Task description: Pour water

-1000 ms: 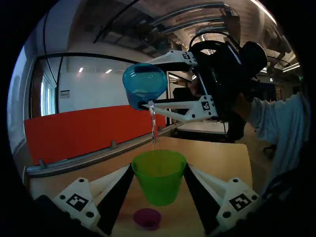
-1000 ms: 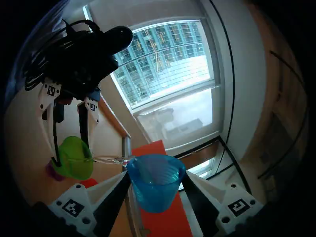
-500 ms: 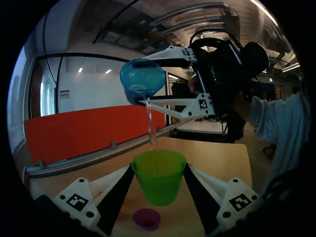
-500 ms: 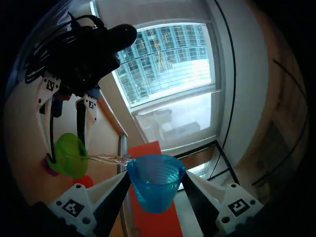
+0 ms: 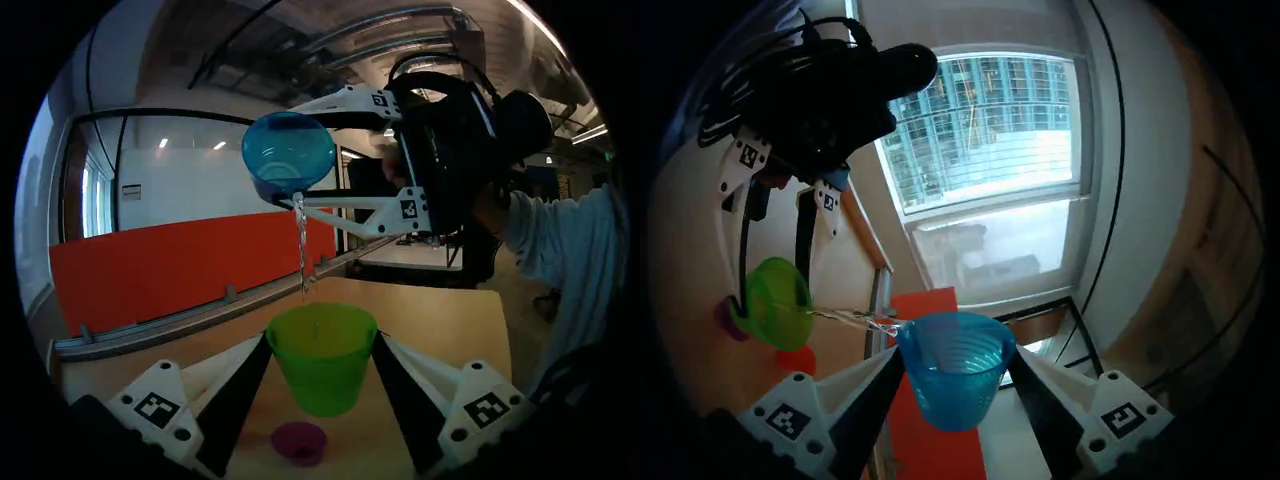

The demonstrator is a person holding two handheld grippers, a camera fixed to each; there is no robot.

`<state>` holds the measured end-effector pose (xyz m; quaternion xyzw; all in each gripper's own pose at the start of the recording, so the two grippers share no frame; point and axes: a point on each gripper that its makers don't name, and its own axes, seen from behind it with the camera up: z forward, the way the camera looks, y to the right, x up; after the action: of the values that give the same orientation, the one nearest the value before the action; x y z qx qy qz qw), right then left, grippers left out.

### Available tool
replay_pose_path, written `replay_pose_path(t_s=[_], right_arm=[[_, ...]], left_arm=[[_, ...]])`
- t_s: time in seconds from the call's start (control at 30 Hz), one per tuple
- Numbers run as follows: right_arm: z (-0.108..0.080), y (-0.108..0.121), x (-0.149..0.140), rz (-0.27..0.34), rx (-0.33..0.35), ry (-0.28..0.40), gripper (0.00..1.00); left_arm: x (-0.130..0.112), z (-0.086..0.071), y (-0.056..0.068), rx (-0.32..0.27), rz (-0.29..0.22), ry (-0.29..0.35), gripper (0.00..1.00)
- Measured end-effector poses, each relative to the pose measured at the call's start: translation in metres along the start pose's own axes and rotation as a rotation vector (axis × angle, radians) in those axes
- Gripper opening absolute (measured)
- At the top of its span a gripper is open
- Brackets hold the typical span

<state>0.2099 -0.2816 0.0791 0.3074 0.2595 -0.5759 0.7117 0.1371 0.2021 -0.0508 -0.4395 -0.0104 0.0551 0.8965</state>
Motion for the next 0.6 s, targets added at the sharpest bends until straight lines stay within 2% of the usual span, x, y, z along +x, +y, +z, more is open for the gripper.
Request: replay_pose_path(t_s=[0.6], right_arm=[[0.0029,0.0085,0.0064,-0.108,-0.020,-0.004,0.90]], left_arm=[[0.0024,0.0023,-0.0001,0.001,0.004,0.004,0.87]])
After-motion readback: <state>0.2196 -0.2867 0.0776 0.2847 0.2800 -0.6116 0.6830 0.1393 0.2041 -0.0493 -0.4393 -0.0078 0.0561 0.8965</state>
